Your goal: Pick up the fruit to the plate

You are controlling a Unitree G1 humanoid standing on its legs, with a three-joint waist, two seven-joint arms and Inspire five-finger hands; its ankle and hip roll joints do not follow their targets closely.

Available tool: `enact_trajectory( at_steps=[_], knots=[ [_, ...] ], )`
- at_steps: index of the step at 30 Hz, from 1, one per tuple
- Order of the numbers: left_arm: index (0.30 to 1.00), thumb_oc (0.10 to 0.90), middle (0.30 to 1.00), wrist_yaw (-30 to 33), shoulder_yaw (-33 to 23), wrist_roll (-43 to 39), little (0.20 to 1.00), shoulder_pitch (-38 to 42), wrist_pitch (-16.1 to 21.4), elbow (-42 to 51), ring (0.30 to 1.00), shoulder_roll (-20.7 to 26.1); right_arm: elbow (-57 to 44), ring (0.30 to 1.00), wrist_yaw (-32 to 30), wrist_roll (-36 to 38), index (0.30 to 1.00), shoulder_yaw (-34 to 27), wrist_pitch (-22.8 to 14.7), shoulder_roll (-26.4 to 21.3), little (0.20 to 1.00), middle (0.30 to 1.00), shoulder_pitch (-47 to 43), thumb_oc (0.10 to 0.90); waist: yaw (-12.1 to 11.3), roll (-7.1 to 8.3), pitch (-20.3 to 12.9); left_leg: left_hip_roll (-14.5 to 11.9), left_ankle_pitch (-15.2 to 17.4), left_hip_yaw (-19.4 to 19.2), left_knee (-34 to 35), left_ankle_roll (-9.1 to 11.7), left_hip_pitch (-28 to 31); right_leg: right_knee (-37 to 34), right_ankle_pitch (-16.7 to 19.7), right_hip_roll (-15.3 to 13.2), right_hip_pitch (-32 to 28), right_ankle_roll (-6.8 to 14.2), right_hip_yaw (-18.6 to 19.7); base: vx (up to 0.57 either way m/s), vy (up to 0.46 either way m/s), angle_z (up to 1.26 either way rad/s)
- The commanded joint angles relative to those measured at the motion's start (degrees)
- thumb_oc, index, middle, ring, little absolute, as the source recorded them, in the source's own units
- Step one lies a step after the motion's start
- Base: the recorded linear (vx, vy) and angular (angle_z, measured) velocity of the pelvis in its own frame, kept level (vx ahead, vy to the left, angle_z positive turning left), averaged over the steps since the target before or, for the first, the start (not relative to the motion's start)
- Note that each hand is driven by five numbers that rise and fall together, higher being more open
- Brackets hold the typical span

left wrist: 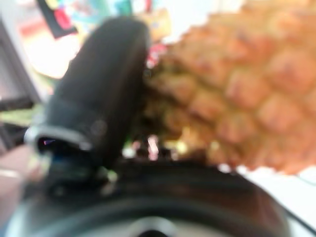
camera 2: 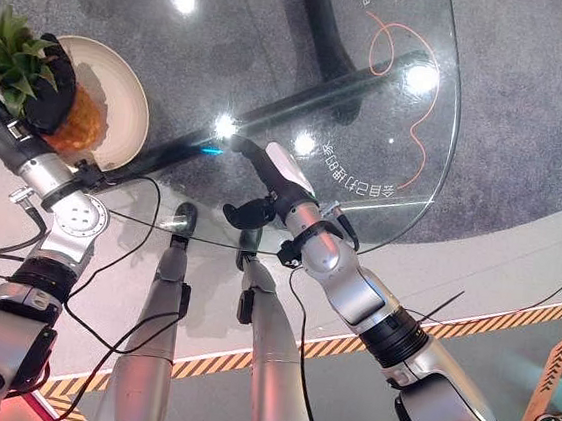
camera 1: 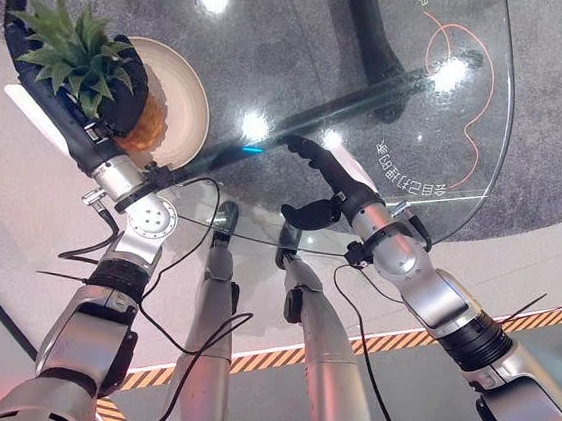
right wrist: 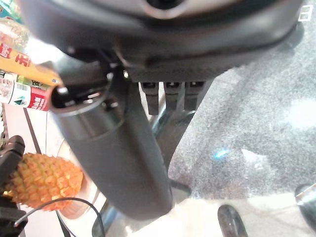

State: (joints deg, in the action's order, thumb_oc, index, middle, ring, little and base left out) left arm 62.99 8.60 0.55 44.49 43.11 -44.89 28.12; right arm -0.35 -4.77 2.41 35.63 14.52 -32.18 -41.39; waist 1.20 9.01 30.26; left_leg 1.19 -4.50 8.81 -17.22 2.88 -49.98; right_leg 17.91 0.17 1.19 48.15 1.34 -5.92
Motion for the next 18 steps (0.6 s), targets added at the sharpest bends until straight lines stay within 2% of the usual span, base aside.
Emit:
enact_trajectory(
  at_steps=[1,18],
  knots=[
    [0.900,0.800,0.900,1.30,-0.52,2.07,0.900,2.18,4.25,4.01,0.900,4.12,-4.72,0.900,-1.03,0.84,0.900,-1.52,-3.84,1.45,0.900,0.900,0.63,0.800,-2.12,4.56,-0.46,3.44,3.86,0.82,-0.70,-0.78,1.88,1.13,1.68,1.80,-0.67,2.58,-2.25,0.00,0.000,0.00],
    [0.900,0.800,0.900,1.26,-0.27,1.68,0.900,1.91,3.91,4.08,0.900,3.67,-3.90,0.900,-1.27,0.75,0.900,-1.28,-4.48,1.59,0.900,0.900,0.38,0.800,-2.35,3.80,-0.46,3.76,3.64,0.92,0.02,-0.92,2.74,0.91,1.75,1.58,-1.19,2.57,-2.10,0.00,0.000,0.00]
  ],
)
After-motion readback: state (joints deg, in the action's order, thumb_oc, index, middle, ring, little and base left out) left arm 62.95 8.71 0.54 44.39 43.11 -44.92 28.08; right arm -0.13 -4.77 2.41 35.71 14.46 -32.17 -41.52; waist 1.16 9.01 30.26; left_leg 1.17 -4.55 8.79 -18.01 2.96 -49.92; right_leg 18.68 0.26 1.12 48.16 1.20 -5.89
